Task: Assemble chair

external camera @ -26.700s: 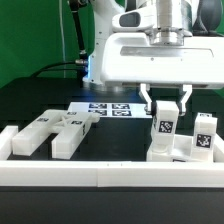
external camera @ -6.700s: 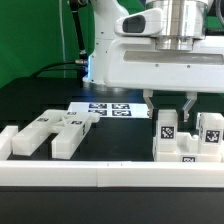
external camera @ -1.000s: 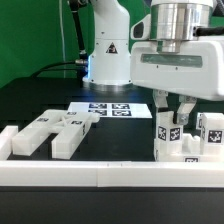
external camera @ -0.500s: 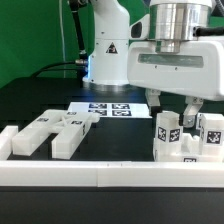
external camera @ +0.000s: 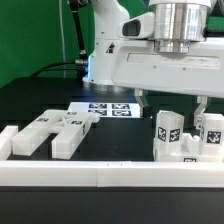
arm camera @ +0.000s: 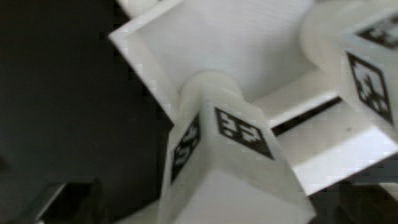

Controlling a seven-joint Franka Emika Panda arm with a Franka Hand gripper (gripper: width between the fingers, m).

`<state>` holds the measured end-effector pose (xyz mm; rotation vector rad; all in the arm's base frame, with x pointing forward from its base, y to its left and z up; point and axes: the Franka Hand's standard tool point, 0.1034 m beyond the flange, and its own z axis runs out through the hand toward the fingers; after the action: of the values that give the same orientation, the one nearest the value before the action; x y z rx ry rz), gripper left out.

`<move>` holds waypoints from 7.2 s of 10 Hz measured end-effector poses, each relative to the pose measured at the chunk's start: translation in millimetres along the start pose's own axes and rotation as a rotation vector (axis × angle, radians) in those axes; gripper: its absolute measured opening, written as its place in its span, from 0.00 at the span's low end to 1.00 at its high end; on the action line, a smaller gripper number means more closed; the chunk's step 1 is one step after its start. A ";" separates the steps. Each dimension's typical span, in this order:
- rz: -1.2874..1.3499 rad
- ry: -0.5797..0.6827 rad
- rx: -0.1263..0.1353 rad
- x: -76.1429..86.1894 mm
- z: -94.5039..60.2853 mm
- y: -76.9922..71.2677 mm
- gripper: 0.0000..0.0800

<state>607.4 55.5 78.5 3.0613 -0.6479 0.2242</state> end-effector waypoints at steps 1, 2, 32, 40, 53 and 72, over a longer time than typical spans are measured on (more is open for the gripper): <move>-0.053 0.000 -0.001 -0.5 0.1 -0.8 0.81; -0.120 0.000 -0.003 -1.0 0.2 -1.6 0.81; -0.012 0.027 0.006 -10.3 -17.3 7.2 0.81; -0.065 0.070 0.001 -32.6 0.5 22.3 0.81; -0.134 0.049 -0.055 -72.0 61.6 19.8 0.56; -0.221 -0.503 -0.139 -57.9 -5.4 58.9 0.32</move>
Offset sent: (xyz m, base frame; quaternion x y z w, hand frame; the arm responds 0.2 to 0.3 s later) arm 0.0015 0.0057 0.0014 -0.0033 -0.0017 -0.1975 0.9803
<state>530.5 25.1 74.2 3.0201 -0.3012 -0.5812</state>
